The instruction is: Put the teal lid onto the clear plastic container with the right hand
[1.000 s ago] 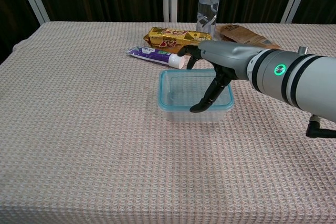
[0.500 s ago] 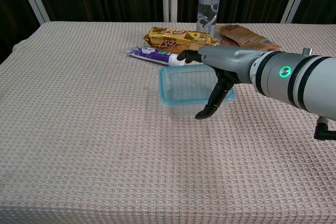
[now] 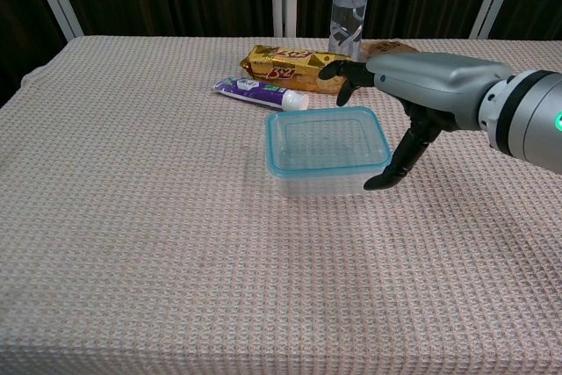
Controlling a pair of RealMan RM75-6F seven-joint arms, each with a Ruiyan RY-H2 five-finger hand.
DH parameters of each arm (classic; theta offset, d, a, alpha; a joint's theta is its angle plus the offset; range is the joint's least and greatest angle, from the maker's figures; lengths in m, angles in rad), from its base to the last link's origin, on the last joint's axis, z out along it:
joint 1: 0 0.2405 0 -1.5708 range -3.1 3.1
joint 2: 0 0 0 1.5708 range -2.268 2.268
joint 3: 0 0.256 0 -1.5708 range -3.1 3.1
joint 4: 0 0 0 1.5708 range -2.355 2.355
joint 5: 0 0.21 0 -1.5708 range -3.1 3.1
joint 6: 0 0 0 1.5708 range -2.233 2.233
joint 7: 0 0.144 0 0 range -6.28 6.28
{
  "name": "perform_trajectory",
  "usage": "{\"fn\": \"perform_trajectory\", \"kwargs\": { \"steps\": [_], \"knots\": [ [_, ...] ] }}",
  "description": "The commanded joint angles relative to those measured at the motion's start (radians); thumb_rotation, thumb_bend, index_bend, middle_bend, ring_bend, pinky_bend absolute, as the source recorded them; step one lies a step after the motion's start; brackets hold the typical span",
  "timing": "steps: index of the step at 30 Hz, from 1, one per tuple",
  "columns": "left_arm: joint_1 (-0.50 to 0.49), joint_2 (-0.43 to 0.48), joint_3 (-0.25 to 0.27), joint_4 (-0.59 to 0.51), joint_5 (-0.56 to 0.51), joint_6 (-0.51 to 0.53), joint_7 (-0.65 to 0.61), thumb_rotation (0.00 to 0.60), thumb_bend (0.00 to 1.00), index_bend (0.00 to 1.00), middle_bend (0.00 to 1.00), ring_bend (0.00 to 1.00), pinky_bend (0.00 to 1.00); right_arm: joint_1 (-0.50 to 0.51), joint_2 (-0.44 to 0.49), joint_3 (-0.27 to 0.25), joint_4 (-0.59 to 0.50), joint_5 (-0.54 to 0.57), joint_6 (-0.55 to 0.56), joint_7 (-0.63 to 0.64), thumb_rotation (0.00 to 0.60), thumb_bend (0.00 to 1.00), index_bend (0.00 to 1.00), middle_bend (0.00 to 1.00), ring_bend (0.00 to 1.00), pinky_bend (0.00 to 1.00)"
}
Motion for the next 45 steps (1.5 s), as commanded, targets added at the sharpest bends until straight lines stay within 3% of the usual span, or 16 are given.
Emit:
{"fn": "perform_trajectory", "kwargs": {
  "steps": [1,28,33,40,45],
  "knots": [
    [0.001,0.001,0.0,-0.004,-0.001,0.001,0.003,0.6,0.0,0.08,0.08,0.01,0.0,-0.003,-0.003,0.01,0.022,0.018,-0.02,0.014,0.6,0.0,0.0,0.18,0.0,0.0],
    [-0.002,-0.003,0.003,0.003,-0.008,-0.014,-0.004,0.6,0.0,0.08,0.08,0.01,0.0,-0.003,-0.054,0.027,0.12,0.095,-0.075,0.006,0.6,0.0,0.0,0.19,0.0,0.0],
    [0.0,-0.005,0.003,0.007,-0.011,-0.013,-0.008,0.6,0.0,0.08,0.08,0.01,0.0,-0.032,-0.039,0.009,0.086,-0.014,-0.03,0.028,0.6,0.0,0.0,0.18,0.0,0.0],
    [0.002,-0.006,0.005,0.006,-0.009,-0.01,-0.008,0.6,0.0,0.08,0.08,0.01,0.0,-0.108,0.008,-0.098,-0.003,-0.222,0.046,0.027,0.6,0.0,0.0,0.18,0.0,0.0],
    [0.002,-0.007,0.005,0.003,-0.011,-0.014,-0.005,0.6,0.0,0.08,0.08,0.01,0.0,-0.15,0.029,-0.149,-0.011,-0.282,0.044,0.051,0.6,0.0,0.0,0.2,0.0,0.0]
  ]
}}
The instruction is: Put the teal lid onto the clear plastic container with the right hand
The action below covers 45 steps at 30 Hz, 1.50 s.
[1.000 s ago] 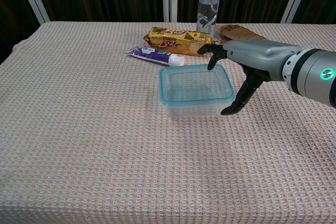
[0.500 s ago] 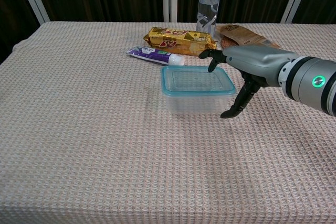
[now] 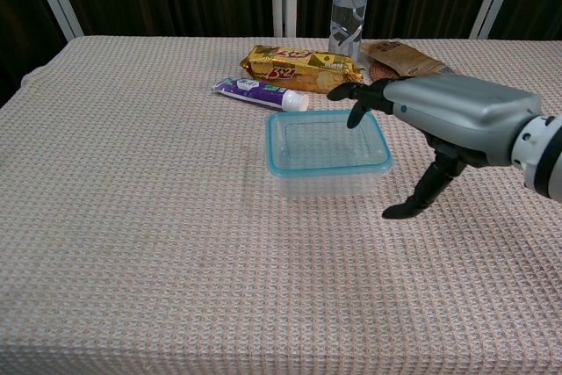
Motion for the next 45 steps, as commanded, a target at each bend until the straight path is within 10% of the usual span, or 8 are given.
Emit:
{"fn": "perform_trajectory", "kwargs": {
  "steps": [1,21,31,45],
  "knots": [
    [-0.001,0.0,0.0,-0.001,0.001,0.0,0.001,0.6,0.0,0.08,0.08,0.01,0.0,-0.028,0.016,-0.028,-0.007,-0.031,0.0,0.017,0.6,0.0,0.0,0.2,0.0,0.0],
    [0.001,-0.002,0.001,-0.005,0.001,0.003,0.006,0.6,0.0,0.08,0.08,0.01,0.0,-0.051,-0.009,0.003,0.031,-0.006,-0.08,-0.008,0.6,0.0,0.0,0.22,0.0,0.0],
    [-0.004,0.003,-0.019,-0.003,0.017,0.035,-0.001,0.6,0.0,0.08,0.08,0.01,0.0,-0.157,0.14,0.016,-0.007,-0.272,0.107,0.159,0.6,0.0,0.0,0.15,0.0,0.0],
    [-0.007,0.008,-0.039,-0.049,0.027,0.071,0.056,0.6,0.0,0.08,0.08,0.01,0.0,-0.422,0.317,-0.066,0.244,-0.482,0.39,0.544,0.6,0.01,0.0,0.0,0.0,0.0]
  ]
}}
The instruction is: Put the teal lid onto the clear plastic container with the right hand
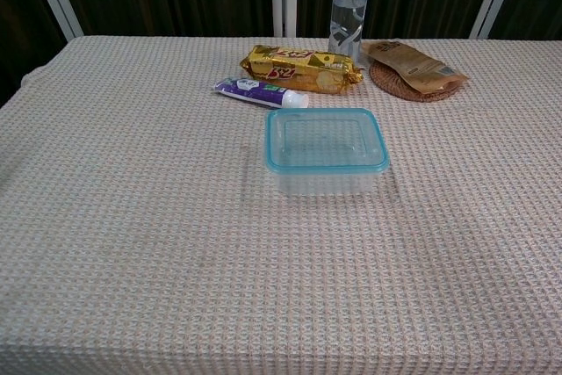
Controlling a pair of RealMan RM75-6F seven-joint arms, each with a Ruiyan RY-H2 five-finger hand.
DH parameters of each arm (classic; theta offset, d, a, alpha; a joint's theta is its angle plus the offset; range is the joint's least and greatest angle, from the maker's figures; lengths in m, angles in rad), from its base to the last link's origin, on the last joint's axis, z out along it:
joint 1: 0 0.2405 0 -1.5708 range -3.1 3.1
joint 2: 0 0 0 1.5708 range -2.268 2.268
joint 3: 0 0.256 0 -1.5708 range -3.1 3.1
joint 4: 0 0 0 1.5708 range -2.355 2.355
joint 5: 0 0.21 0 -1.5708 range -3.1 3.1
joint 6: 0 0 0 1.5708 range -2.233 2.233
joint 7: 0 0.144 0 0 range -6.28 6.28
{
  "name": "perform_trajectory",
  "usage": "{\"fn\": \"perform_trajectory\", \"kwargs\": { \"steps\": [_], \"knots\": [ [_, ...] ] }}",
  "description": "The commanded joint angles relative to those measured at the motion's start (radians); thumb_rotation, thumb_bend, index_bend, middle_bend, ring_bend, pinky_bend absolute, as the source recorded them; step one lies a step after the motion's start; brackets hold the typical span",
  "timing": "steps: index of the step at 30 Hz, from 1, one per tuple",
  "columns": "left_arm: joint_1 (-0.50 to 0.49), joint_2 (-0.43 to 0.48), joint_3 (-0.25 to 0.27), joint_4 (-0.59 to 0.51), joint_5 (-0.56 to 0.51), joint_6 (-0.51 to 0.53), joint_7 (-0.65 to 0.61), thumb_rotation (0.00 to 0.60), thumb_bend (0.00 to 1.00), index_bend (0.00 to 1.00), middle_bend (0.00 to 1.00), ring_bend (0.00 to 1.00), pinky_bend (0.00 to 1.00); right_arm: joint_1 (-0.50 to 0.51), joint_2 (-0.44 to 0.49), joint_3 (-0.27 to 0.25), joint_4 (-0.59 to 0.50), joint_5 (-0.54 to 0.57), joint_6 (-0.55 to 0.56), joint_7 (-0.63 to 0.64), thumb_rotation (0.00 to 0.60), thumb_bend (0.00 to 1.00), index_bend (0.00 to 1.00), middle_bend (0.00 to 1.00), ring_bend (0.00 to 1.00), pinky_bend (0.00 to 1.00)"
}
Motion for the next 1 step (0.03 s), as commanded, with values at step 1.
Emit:
{"fn": "perform_trajectory", "kwargs": {
  "steps": [1],
  "knots": [
    [-0.001,0.004,-0.001,-0.016,0.001,0.002,0.013,0.6,0.0,0.08,0.08,0.01,0.0,-0.067,0.025,-0.03,0.068,-0.044,0.036,0.102,0.6,0.01,0.0,0.0,0.0,0.0]
  ]
}}
